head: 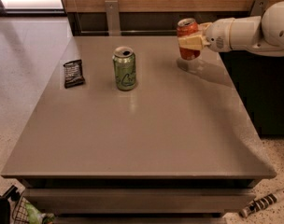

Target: Knock coke can over

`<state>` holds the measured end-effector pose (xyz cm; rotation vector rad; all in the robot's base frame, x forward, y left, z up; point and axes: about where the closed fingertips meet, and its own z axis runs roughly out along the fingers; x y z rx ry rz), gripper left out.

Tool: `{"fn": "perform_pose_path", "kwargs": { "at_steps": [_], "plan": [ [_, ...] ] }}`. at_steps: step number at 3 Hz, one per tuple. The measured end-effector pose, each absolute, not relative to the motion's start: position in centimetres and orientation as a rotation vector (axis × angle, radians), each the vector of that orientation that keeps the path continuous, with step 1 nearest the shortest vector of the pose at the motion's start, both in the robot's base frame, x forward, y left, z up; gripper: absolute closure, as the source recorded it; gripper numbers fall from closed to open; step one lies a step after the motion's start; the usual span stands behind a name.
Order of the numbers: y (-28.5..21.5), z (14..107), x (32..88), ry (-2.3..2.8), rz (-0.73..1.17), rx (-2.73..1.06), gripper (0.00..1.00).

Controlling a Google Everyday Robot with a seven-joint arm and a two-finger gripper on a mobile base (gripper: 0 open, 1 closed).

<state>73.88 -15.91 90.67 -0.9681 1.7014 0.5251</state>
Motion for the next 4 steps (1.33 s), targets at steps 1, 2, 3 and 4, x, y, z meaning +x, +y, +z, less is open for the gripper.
{"fn": "perform_pose_path", "kwargs": {
  "at_steps": [1,2,3,4],
  "plan": [
    [-16.9,91.3,73.3,1.768,0.468,-1.04,1.0],
    [-16.8,90.7,72.6,1.868,0.376,-1.208,1.0],
    [-16.3,89.8,72.1,1.933,0.334,-1.323,1.0],
    [-16.1,88.9,71.7,1.998,0.287,-1.406,1.0]
  ]
}}
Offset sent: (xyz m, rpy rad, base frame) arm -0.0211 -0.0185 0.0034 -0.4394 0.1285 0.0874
